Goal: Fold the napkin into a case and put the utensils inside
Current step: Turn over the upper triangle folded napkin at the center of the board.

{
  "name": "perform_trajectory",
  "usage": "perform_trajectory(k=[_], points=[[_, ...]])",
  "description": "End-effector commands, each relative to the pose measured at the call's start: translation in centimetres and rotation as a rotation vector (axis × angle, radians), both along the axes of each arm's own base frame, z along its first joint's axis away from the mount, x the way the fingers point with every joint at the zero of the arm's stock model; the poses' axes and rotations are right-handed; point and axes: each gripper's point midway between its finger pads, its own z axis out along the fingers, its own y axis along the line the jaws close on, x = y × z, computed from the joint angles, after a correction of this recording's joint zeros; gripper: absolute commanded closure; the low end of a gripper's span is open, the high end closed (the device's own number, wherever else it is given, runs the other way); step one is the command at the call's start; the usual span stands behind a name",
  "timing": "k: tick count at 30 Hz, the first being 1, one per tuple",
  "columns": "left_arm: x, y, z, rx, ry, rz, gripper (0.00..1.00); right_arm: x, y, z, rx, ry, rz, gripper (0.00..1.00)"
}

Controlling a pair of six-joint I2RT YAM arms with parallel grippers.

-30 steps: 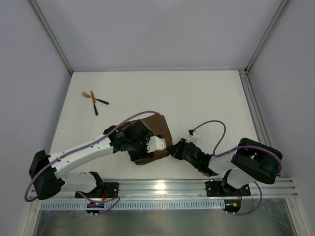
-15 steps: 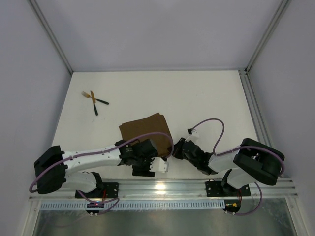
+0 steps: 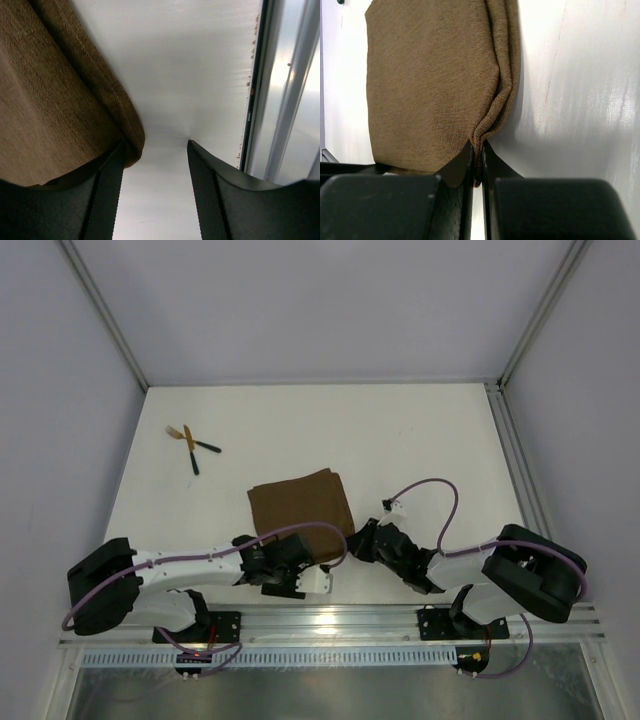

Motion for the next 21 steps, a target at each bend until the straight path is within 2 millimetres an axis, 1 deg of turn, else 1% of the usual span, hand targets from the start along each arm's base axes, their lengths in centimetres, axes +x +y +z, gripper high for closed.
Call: perform_trajectory(k=[1, 5, 8, 11, 13, 14, 15, 16, 17, 18, 19, 20, 21], points=[[0.4, 2.9, -0.7, 0.055, -0.03, 0.026, 0.46, 0.2, -0.6, 0.6, -0.009, -0.028, 0.003, 0.97], [0.4, 3.4, -0.3, 0.052, -0.035, 0.032, 0.48, -0.4, -0.3, 0.2, -0.02, -0.008, 0.042, 0.97], [0.6, 3.9, -0.3, 0.061, -0.042, 0.044, 0.49, -0.7, -0.6, 0.2, -0.018, -0.004, 0.04, 0.96], [1.0, 4.0, 0.0, 0.044, -0.05, 0.06, 0.49, -0.8, -0.8, 0.4, -0.022, -0.005, 0.044, 0.86], [0.9, 3.8, 0.2, 0.033, -0.048, 0.056, 0.47, -0.8, -0.6, 0.5, -0.03, -0.012, 0.06, 0.75], [1.0, 3.6, 0.5, 0.022, -0.051, 0.056, 0.46, -1.2, -0.7, 0.1, -0.05, 0.007, 0.076, 0.68], [1.0, 3.4, 0.8, 0.016, -0.052, 0.055, 0.45, -1.1, -0.7, 0.4, -0.057, 0.002, 0.081, 0.58], [1.0, 3.4, 0.9, 0.015, -0.051, 0.055, 0.44, -1.2, -0.8, 0.5, -0.068, 0.0, 0.09, 0.55], [0.9, 3.5, 1.0, 0.014, -0.05, 0.054, 0.43, -1.5, -1.3, 0.2, -0.096, 0.012, 0.096, 0.52], [0.8, 3.7, 0.9, 0.023, -0.043, 0.055, 0.42, -1.3, -1.5, 1.1, -0.087, -0.013, 0.088, 0.5], [0.6, 3.7, 0.9, 0.023, -0.036, 0.054, 0.42, -1.1, -2.0, 1.5, -0.104, -0.032, 0.086, 0.45], [0.5, 3.7, 1.0, 0.019, -0.029, 0.055, 0.41, -1.0, -3.1, 1.3, -0.14, -0.027, 0.071, 0.43], [0.0, 3.9, 1.0, 0.019, -0.006, 0.049, 0.4, -0.3, -3.3, 3.3, -0.121, -0.078, 0.052, 0.42]])
